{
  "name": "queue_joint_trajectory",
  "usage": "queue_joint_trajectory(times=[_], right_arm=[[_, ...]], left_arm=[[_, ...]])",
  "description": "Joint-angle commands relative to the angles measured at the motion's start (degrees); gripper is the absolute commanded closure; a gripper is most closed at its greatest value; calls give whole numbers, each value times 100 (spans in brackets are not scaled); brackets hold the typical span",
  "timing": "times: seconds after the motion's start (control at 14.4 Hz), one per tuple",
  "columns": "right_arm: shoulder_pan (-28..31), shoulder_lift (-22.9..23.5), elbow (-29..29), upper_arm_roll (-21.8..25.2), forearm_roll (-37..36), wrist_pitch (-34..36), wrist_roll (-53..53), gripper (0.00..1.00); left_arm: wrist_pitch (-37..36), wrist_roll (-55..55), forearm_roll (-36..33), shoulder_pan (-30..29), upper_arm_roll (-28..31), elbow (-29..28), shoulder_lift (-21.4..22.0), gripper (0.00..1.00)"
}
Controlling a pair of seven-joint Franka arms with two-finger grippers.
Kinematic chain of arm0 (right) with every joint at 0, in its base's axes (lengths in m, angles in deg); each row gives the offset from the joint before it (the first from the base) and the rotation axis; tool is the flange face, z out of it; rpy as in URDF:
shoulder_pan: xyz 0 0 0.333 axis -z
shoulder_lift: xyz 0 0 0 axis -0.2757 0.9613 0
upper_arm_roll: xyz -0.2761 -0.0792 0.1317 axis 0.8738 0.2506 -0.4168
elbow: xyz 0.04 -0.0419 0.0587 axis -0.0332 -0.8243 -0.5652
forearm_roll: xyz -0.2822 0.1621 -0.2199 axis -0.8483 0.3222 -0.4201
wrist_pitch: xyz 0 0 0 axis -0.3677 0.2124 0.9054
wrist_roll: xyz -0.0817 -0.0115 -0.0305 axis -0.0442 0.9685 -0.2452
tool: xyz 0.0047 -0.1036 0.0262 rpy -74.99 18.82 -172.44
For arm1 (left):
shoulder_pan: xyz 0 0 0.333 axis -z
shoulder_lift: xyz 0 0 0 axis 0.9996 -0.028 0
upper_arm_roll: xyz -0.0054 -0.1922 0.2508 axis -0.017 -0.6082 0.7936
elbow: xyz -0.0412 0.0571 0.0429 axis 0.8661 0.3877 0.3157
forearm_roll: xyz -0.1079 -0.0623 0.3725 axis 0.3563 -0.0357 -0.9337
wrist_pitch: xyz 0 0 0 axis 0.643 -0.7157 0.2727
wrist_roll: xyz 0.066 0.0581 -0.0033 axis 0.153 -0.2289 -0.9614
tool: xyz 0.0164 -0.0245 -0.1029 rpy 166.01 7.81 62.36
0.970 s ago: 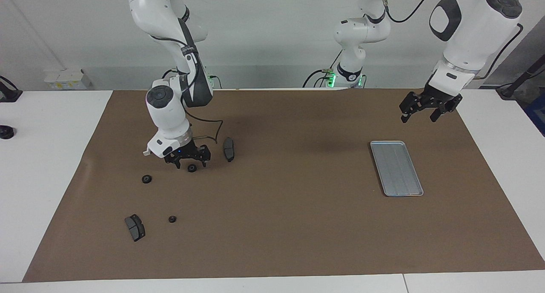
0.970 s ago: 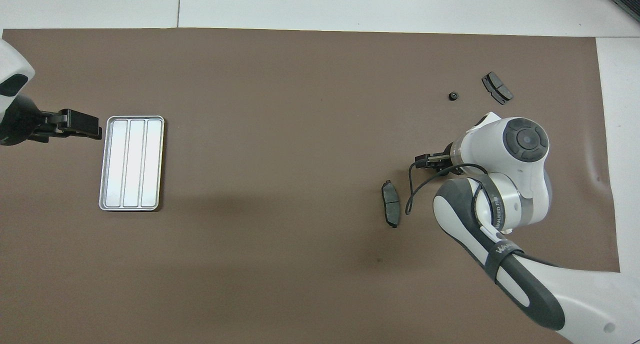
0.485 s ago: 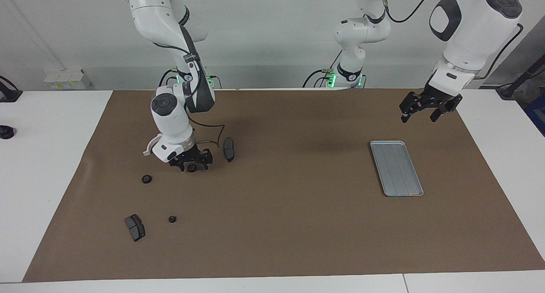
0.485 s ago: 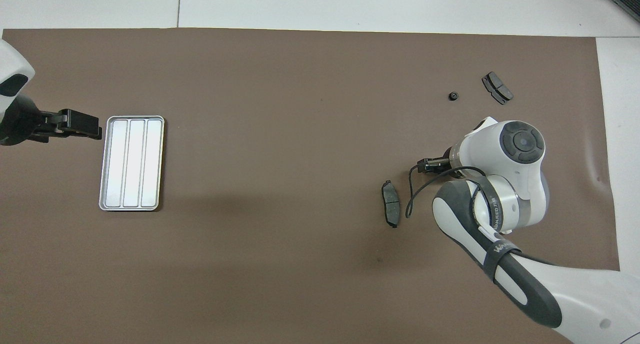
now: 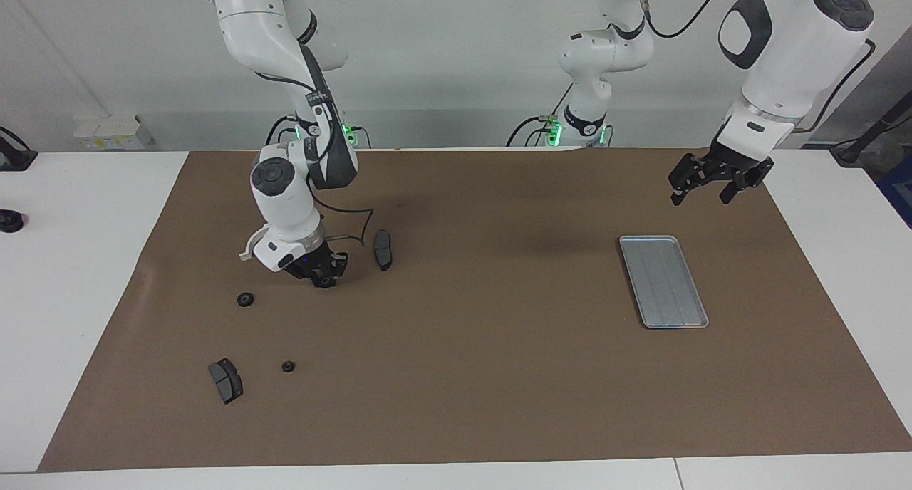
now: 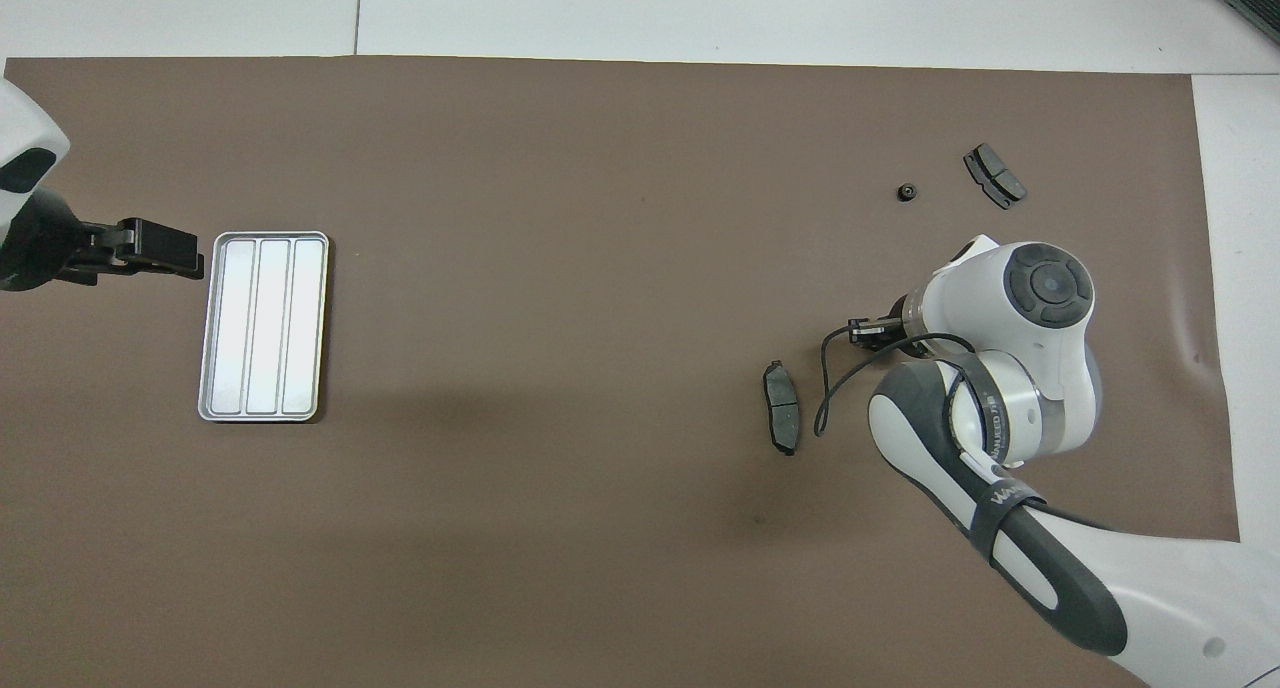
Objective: Pick bearing gear from pile to tray
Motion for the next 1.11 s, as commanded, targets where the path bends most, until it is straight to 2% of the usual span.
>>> queue_joint_trajectory(times=[0.0,0.42,0.62,0.9,1.04], right_arm=[[-6,-100,163,-54,85,58,-310,100],[-840,41,892,-63,112,217,-1856,100],[-1306,444,1436,-63,103,278,-2655,100],[-2184,1243,2666,-54,-90,761,-4035,100],[-2466,1534,2957,-54,-257,762,-4528,100]], left_arm=[[42,57,45,-66,-21,-218,187,0],[-89,57,45,-84,-21,-218,205,0],[-90,109,45,-215,-21,-218,213,0],[-81,109,45,-233,-21,-218,205,0],[-63,109,45,-233,-29,-227,213,0]])
